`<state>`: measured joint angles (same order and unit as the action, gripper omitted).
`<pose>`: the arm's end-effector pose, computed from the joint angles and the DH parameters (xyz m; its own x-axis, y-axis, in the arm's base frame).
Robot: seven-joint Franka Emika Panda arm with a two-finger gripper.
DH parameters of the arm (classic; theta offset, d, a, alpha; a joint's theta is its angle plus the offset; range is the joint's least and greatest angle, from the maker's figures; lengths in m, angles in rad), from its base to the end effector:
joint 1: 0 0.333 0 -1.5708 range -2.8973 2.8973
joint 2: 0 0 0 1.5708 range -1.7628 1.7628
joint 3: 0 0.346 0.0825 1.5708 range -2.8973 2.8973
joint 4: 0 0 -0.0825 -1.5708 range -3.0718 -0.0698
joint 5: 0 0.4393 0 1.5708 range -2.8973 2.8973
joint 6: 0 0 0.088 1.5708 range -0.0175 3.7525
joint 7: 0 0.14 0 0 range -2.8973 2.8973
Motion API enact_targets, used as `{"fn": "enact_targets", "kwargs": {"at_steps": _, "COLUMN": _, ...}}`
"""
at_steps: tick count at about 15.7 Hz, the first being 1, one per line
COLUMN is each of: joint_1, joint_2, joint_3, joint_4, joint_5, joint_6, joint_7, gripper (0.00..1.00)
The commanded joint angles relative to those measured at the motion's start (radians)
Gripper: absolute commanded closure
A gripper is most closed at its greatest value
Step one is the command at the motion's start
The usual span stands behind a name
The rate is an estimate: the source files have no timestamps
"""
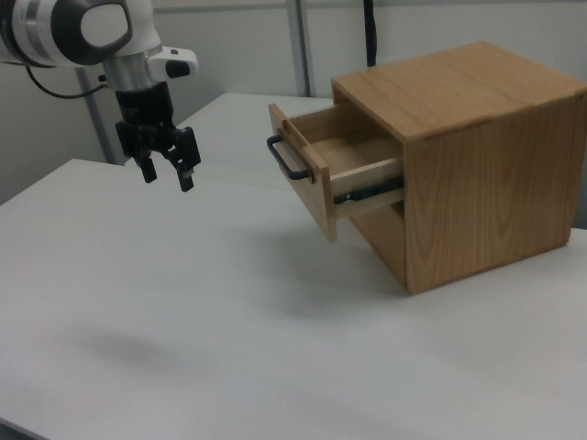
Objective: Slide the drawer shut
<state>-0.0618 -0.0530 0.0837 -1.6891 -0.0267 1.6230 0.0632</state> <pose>0.5939 0.0105 0.5954 0.9991 -0.0400 -0.0113 -0.0397 -0.9987 0.0318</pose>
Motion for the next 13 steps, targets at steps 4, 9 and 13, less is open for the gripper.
{"fn": "enact_targets", "kwargs": {"at_steps": 4, "joint_1": -0.015, "joint_2": -0.005, "joint_3": -0.005, "joint_4": -0.004, "joint_5": 0.024, "joint_6": 0.008, "joint_7": -0.043, "gripper": 1.00}}
{"fn": "enact_targets", "kwargs": {"at_steps": 9, "joint_1": -0.015, "joint_2": 0.016, "joint_3": -0.005, "joint_4": 0.000, "joint_5": 0.021, "joint_6": 0.006, "joint_7": -0.011, "gripper": 1.00}}
{"fn": "enact_targets", "kwargs": {"at_steps": 13, "joint_1": -0.015, "joint_2": 0.096, "joint_3": -0.004, "joint_4": 0.042, "joint_5": 0.025, "joint_6": 0.052, "joint_7": 0.212, "gripper": 1.00}}
